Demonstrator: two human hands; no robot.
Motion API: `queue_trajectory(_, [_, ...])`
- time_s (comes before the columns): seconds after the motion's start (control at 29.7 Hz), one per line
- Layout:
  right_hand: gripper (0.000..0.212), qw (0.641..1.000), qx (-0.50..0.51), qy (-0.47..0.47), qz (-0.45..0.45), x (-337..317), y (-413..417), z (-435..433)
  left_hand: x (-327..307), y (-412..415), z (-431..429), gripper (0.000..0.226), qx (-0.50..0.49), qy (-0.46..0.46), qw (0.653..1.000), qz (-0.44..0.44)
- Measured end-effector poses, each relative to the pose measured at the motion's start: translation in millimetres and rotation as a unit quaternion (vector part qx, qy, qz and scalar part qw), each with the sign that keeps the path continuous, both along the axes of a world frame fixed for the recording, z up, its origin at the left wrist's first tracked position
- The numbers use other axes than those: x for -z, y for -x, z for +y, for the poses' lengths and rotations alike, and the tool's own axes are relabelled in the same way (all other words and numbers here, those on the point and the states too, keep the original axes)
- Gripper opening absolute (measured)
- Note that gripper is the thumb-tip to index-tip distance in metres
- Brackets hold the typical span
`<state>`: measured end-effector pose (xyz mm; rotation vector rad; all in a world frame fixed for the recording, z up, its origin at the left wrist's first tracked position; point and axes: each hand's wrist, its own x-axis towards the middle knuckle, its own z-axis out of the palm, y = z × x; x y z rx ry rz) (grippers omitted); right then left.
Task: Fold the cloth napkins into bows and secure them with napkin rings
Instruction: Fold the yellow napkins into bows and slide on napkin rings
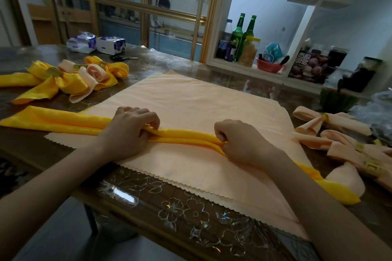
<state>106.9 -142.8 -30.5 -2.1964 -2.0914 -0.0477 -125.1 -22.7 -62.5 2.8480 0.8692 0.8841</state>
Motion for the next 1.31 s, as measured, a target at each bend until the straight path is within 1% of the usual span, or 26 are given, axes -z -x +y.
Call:
queue_trajectory(0.1, [0.034, 0.998, -0.013, 0.0, -0.057, 0, 3, -2, 0, 0, 1, 0.035, 0.009, -0.02, 1.0, 0.02])
queue_trajectory(0.17, [0.034, 0.993, -0.032, -0.014, -0.115, 0, 7, -3, 1, 1, 1, 0.031, -0.005, -0.015, 0.999, 0.028])
queue_trajectory(0.27, [0.022, 0.977, -0.052, -0.061, -0.197, -2, 14, -3, 3, 1, 2, 0.028, -0.025, -0.006, 0.999, 0.023])
queue_trajectory(0.3, [0.019, 0.97, -0.06, -0.087, -0.217, -1, 14, -1, 3, 0, 3, 0.027, -0.03, -0.002, 0.999, 0.018])
queue_trajectory(0.34, [0.02, 0.969, -0.055, -0.113, -0.214, -1, 13, -1, 4, 0, 3, 0.026, -0.034, 0.008, 0.999, 0.016])
queue_trajectory(0.37, [0.025, 0.969, -0.047, -0.137, -0.202, -2, 13, 0, 5, 0, 3, 0.026, -0.036, 0.015, 0.999, 0.012])
queue_trajectory(0.4, [0.028, 0.972, -0.035, -0.133, -0.19, -2, 11, -1, 5, -1, 3, 0.028, -0.035, 0.023, 0.999, 0.011])
queue_trajectory(0.44, [0.027, 0.977, -0.03, -0.117, -0.178, -2, 11, 0, 6, 1, 4, 0.031, -0.035, 0.027, 0.999, 0.009])
queue_trajectory(0.51, [0.026, 0.99, -0.005, -0.054, -0.131, 0, 9, -4, 5, 1, 4, 0.033, -0.034, 0.034, 0.998, 0.026])
queue_trajectory(0.61, [0.022, 0.993, -0.001, -0.016, -0.116, 2, 7, -3, 3, 1, 4, 0.021, -0.045, 0.022, 0.996, 0.07])
queue_trajectory(0.64, [0.021, 0.994, 0.004, -0.005, -0.109, 1, 7, -3, 3, 0, 4, 0.022, -0.041, 0.002, 0.996, 0.074])
queue_trajectory(0.71, [0.021, 0.996, 0.018, 0.035, -0.084, -1, 7, -2, 4, 2, 3, 0.041, -0.035, -0.025, 0.997, 0.063])
queue_trajectory(0.78, [0.023, 0.995, 0.04, 0.087, -0.016, -6, 7, -4, 4, 2, 3, 0.058, -0.034, -0.027, 0.998, 0.044])
queue_trajectory(0.84, [0.02, 0.987, 0.056, 0.138, 0.06, -8, 7, -4, 3, 1, 3, 0.071, -0.051, -0.018, 0.997, 0.053])
queue_trajectory(0.88, [0.017, 0.982, 0.065, 0.157, 0.083, -9, 5, -4, 3, 0, 3, 0.074, -0.061, -0.015, 0.996, 0.065])
queue_trajectory(0.94, [0.013, 0.975, 0.071, 0.18, 0.107, -13, 2, -4, 3, -1, 3, 0.073, -0.062, -0.014, 0.995, 0.077])
queue_trajectory(1.04, [0.016, 0.963, 0.074, 0.222, 0.136, -22, -8, -9, 5, -1, 3, 0.069, -0.049, -0.004, 0.997, 0.064])
queue_trajectory(1.15, [0.012, 0.958, 0.063, 0.216, 0.18, -28, -11, -14, 5, 0, 3, 0.067, -0.036, -0.009, 0.998, 0.054])
queue_trajectory(1.21, [0.017, 0.958, 0.062, 0.194, 0.202, -29, -12, -15, 4, 0, 5, 0.073, -0.037, 0.003, 0.998, 0.048])
queue_trajectory(1.31, [0.014, 0.961, 0.061, 0.193, 0.186, -27, -13, -13, 4, 0, 5, 0.077, -0.043, 0.016, 0.999, 0.029])
